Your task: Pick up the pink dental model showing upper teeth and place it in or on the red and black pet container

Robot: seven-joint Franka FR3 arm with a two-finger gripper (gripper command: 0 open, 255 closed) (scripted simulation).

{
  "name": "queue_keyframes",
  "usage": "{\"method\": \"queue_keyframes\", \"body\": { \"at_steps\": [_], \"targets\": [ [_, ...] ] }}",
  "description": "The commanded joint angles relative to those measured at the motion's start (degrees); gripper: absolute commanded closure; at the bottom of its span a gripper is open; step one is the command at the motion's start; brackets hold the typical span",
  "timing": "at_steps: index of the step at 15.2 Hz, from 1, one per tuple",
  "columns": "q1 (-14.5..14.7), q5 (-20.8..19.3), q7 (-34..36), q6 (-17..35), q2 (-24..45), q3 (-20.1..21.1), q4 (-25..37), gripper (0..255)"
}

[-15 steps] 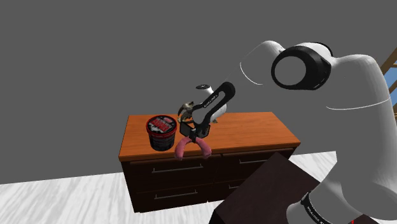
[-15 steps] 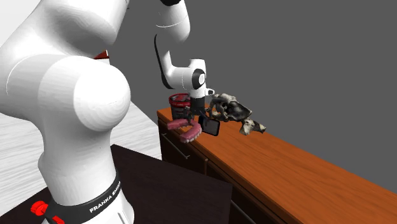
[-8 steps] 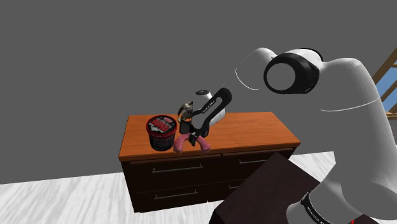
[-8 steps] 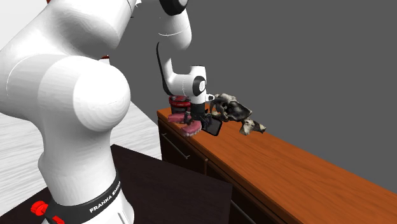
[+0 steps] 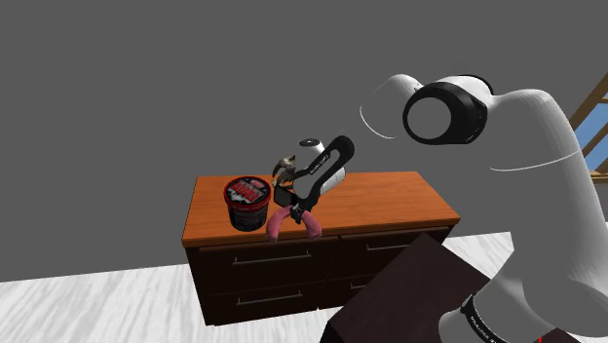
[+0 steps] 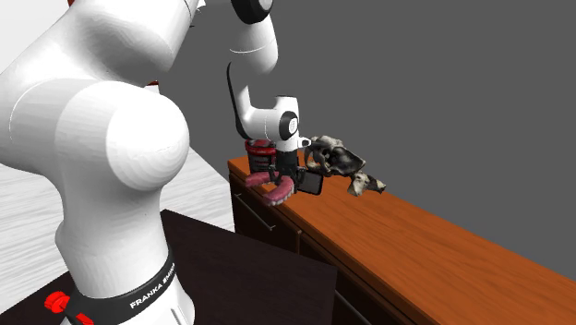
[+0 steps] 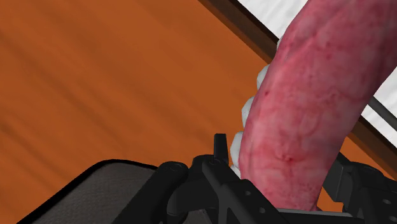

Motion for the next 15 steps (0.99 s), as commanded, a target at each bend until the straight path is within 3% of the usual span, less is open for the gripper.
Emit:
{"method": "queue_keyframes", "body": {
  "at_steps": [1,7,15],
  "targets": [
    [0.0,0.0,0.0,0.0,0.0,0.0,0.0,255],
    [0.0,0.0,0.0,0.0,0.0,0.0,0.0,255],
    [0.1,0.0,-0.1,-3.5,-5.6,0.0,-2.1,255]
  ]
}}
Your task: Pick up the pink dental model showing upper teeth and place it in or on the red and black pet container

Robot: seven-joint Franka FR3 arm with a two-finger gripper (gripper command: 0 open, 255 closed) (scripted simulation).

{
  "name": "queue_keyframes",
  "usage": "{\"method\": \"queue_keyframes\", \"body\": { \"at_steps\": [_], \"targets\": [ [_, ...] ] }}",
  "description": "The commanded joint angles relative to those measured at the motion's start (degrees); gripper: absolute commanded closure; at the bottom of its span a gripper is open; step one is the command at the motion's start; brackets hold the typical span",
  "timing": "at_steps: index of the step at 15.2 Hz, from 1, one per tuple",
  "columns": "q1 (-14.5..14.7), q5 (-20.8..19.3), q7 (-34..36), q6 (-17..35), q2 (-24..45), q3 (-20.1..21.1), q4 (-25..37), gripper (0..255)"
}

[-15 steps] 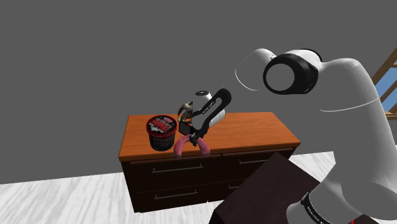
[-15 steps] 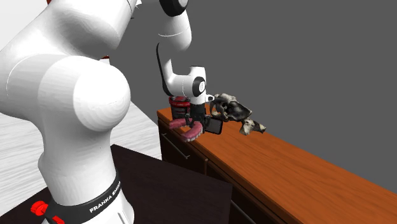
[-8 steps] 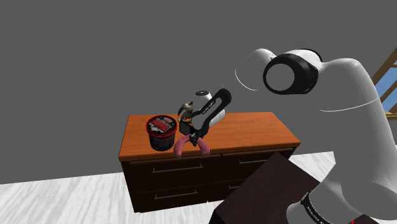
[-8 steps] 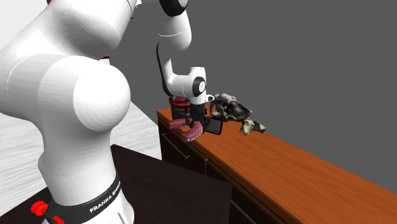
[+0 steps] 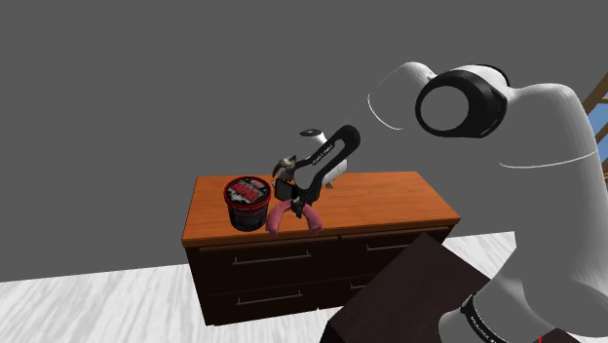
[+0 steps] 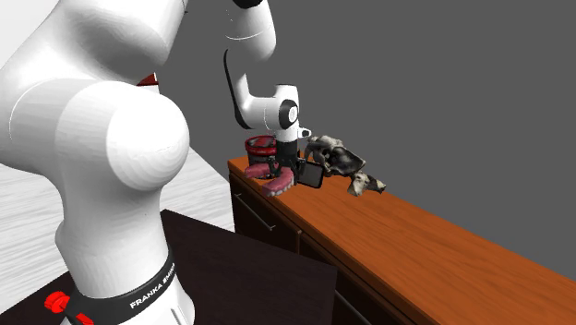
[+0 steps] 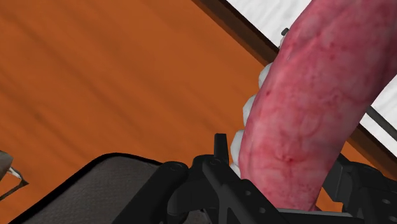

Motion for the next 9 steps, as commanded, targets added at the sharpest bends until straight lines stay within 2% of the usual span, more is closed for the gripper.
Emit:
{"method": "queue_keyframes", "body": {
  "at_steps": [1,9],
  "targets": [
    [-0.1,0.0,-0.1,-1.0,-1.7,0.0,-0.6,255],
    [0.0,0.0,-0.2,-5.0,-6.9,-0.1,-1.9,255]
  ]
}}
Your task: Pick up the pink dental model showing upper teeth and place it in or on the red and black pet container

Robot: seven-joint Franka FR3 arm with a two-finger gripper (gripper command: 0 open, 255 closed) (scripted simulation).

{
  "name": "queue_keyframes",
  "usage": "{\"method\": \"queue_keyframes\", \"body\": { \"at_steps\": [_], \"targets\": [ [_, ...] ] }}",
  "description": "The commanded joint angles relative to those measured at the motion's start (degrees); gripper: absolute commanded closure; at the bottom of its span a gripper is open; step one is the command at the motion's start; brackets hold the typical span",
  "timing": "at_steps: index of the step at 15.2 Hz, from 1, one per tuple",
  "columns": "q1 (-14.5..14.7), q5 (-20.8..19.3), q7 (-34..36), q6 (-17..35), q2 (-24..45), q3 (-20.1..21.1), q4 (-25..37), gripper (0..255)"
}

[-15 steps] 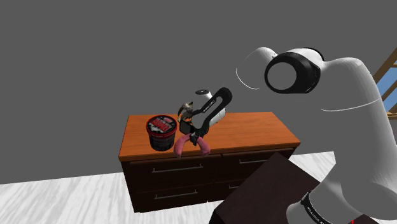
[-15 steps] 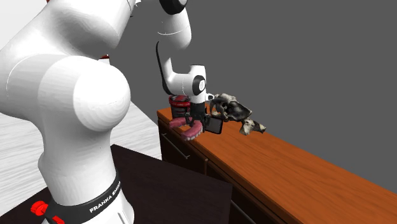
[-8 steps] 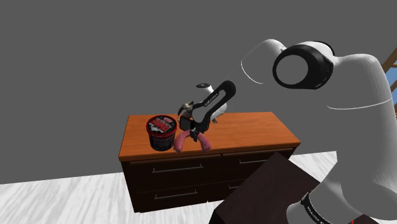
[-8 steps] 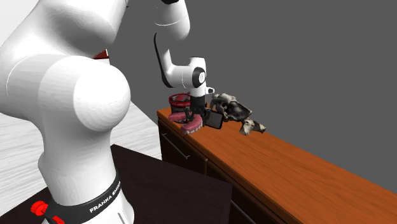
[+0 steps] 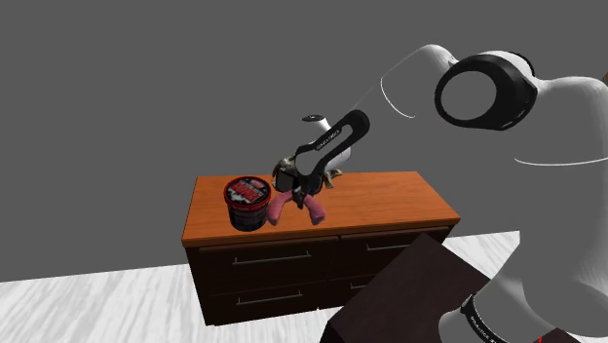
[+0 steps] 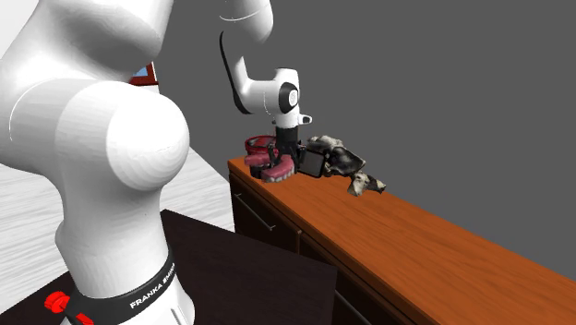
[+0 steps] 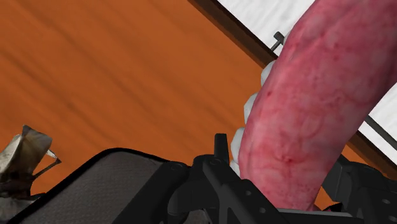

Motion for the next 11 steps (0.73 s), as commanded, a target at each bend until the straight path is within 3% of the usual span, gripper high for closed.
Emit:
{"method": "queue_keyframes", "body": {
  "at_steps": [1,11],
  "targets": [
    [0.0,0.0,0.0,-1.0,-1.6,0.0,-0.5,255],
    [0.1,0.0,-0.2,-6.7,-7.5,-0.1,-0.8,255]
  ]
}}
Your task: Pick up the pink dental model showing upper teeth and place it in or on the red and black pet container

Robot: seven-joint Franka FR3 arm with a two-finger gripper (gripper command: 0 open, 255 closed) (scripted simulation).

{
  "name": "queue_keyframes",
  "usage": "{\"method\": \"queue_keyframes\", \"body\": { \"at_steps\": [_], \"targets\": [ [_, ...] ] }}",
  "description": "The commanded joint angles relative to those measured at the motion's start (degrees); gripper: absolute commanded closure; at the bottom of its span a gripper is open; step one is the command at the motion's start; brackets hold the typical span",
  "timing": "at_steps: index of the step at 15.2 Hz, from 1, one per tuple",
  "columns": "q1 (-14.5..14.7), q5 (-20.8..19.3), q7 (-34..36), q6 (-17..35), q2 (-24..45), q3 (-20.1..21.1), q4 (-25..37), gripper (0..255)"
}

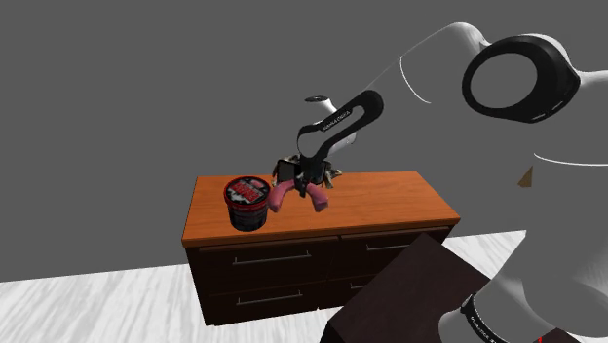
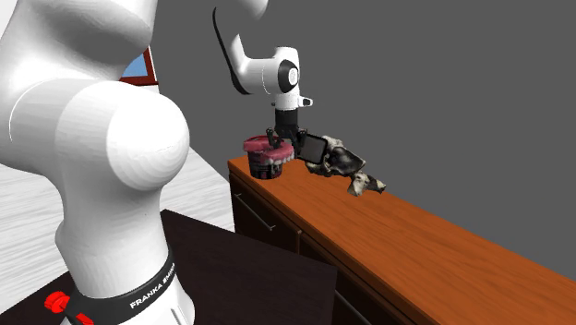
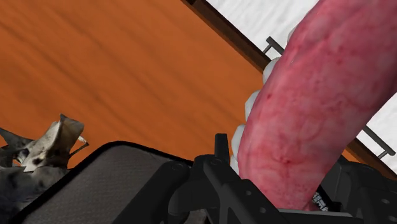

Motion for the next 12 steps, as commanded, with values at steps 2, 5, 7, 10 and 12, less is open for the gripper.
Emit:
{"method": "queue_keyframes", "body": {
  "at_steps": [2,5,7,10,12],
  "targets": [
    [0.0,0.0,-0.1,-1.8,-1.5,0.0,0.3,255],
    [0.0,0.0,-0.1,-3.6,-3.1,0.0,0.6,255],
    [0.0,0.0,-0.1,-4.8,-4.1,0.0,0.8,255],
    [0.1,0.0,-0.2,-6.7,-5.6,0.0,1.2,255],
    [0.1,0.0,-0.2,-8.0,-6.5,0.0,1.6,255]
  ]
}}
